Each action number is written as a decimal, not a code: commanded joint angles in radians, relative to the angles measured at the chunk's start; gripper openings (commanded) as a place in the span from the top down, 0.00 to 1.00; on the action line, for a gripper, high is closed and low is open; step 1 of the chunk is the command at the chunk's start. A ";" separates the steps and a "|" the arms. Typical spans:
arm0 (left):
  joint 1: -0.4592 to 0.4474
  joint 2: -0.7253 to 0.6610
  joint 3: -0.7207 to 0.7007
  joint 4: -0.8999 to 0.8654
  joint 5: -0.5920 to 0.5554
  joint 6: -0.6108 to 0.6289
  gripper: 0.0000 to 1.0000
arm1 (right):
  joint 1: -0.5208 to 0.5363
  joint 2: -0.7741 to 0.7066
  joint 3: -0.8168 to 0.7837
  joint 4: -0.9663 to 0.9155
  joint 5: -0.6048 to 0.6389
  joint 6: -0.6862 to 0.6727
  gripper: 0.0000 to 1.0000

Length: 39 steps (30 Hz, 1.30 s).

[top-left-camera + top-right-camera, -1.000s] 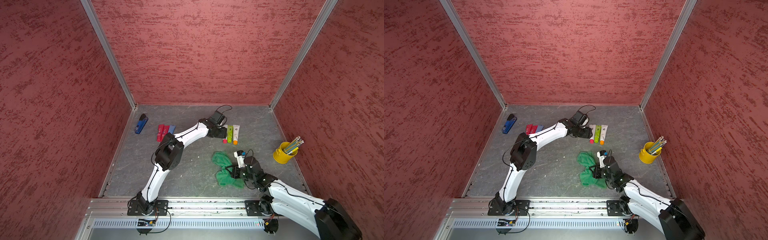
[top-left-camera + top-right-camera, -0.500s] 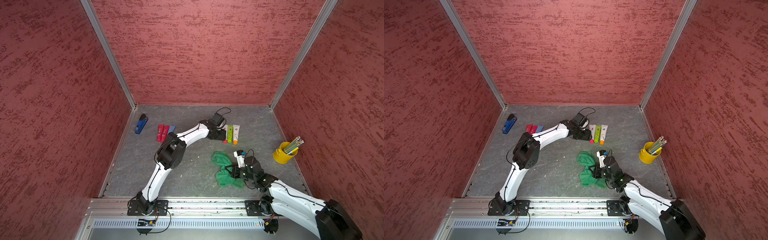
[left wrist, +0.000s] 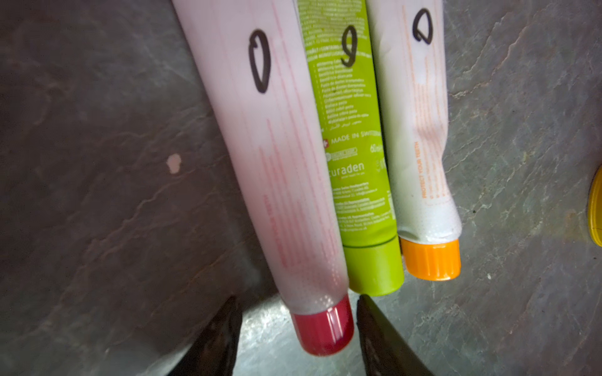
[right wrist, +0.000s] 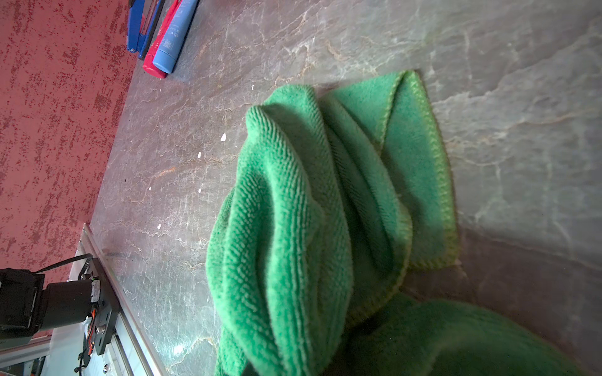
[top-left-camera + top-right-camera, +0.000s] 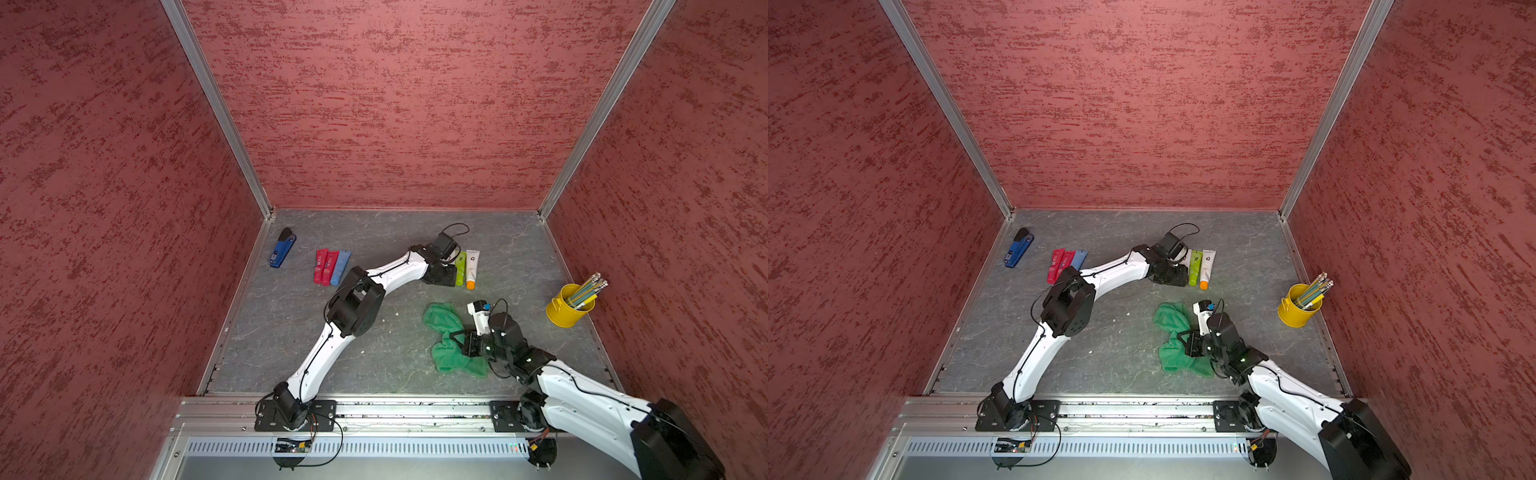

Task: Wipe the surface of the toothpaste tube
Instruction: Move the toothpaste to the center of the board.

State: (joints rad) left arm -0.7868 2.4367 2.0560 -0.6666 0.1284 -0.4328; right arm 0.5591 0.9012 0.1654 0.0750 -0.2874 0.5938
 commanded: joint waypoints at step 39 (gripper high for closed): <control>0.054 -0.318 -0.401 0.005 -0.118 0.132 0.85 | -0.004 -0.063 0.005 -0.007 0.021 -0.008 1.00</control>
State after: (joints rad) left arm -0.7399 2.2635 1.7721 -0.6422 0.0532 -0.3382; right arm 0.5591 0.8539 0.1654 0.0692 -0.2852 0.5938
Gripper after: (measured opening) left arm 0.279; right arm 0.084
